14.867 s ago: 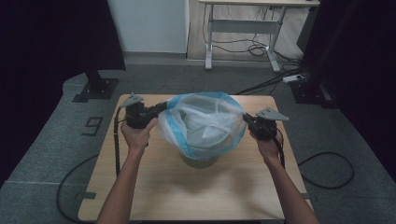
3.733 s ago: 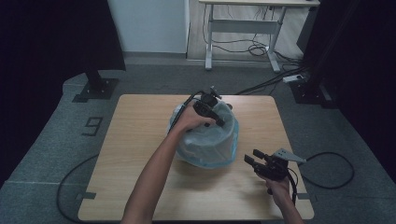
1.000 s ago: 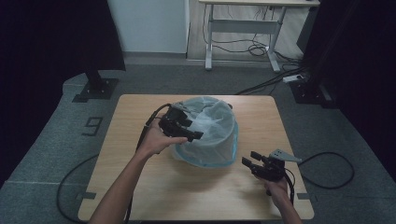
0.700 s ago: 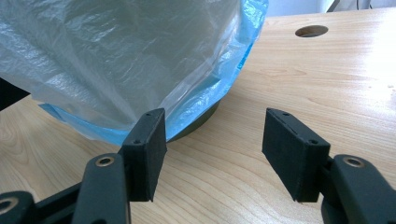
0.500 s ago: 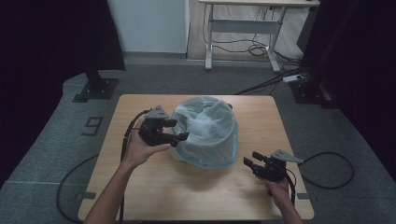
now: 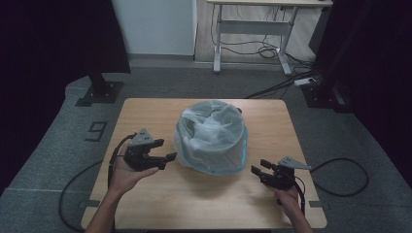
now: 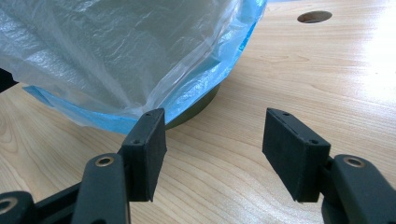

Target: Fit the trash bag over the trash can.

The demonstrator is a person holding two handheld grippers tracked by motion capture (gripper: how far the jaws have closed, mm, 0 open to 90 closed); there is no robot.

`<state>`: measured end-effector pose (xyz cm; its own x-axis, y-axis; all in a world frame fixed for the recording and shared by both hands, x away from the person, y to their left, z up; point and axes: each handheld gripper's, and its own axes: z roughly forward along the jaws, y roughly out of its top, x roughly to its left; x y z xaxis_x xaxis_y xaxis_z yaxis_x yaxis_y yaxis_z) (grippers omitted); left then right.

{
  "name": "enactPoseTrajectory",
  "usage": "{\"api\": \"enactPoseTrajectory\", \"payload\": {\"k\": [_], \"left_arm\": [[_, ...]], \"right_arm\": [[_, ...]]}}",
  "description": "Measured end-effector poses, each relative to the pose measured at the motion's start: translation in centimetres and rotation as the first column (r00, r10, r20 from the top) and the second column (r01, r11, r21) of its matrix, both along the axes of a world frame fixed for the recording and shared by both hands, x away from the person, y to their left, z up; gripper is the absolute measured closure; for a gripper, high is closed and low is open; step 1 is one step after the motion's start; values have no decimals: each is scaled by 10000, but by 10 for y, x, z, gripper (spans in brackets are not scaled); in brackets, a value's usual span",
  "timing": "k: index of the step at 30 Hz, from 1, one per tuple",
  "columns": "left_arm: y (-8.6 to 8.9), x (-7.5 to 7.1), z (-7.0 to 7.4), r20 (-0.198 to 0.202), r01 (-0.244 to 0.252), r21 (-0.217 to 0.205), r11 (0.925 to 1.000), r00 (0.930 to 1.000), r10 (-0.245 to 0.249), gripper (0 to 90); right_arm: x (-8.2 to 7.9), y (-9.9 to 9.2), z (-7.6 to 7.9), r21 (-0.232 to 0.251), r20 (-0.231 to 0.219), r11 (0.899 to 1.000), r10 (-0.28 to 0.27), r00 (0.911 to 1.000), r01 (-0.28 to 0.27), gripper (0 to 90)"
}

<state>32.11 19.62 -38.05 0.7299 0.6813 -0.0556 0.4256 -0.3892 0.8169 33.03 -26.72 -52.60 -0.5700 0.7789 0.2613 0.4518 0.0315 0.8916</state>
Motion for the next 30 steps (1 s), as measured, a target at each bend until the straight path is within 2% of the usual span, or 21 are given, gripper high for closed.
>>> {"api": "enactPoseTrajectory", "payload": {"k": [7, 14, 25, 30], "left_arm": [[16, -5, -22, -254, -243, -81, 9997, 9994, 241, 301], [22, -4, -35, -480, -420, -153, 9990, 9980, 412, 303], [24, 0, -41, -581, -543, -147, 9984, 9969, 534, 303], [26, 4, -54, -811, -696, -89, 9975, 9943, 687, 302]], "right_arm": [[0, -1, -1, -62, -38, 10000, -34, 10000, 34, 387], [1, -3, -2, -41, -71, 9999, -115, 9999, 115, 386], [2, -3, -3, -112, -95, 9998, -152, 9998, 151, 380], [3, -4, -4, -176, -136, 9997, -181, 9997, 178, 375]]}}
